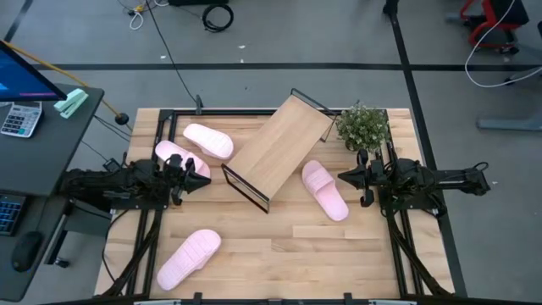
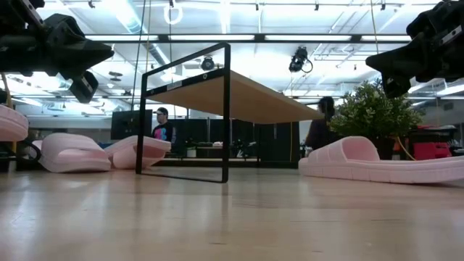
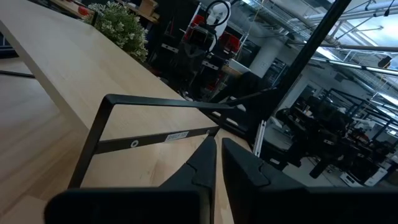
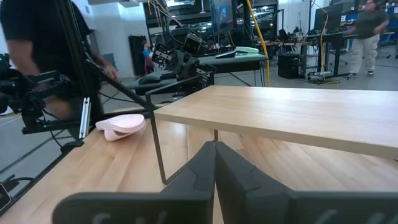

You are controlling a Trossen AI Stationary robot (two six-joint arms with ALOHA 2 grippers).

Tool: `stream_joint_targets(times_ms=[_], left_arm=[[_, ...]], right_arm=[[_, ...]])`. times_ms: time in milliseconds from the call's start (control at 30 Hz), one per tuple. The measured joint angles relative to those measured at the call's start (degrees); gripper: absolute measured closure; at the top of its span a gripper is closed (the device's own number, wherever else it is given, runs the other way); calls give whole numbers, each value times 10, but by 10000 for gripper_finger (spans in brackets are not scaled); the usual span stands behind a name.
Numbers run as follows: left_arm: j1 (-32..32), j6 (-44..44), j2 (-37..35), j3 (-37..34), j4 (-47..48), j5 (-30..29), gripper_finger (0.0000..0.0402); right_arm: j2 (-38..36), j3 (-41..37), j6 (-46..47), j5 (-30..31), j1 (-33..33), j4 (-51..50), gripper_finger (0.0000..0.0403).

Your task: Pick and place slides into the shelf

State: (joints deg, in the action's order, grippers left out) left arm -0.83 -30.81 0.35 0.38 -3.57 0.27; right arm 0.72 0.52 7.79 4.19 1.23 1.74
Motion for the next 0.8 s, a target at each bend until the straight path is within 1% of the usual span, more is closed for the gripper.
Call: stream_joint_targets(times_ms=[133,467,800], left_arm=[[0,0,0,0,0,0,376],[0,0,0,0,0,0,363],[0,0,0,0,0,0,376]], right_arm=[[0,0,0,0,0,0,386],[0,0,0,0,0,0,386],[0,0,0,0,0,0,386]])
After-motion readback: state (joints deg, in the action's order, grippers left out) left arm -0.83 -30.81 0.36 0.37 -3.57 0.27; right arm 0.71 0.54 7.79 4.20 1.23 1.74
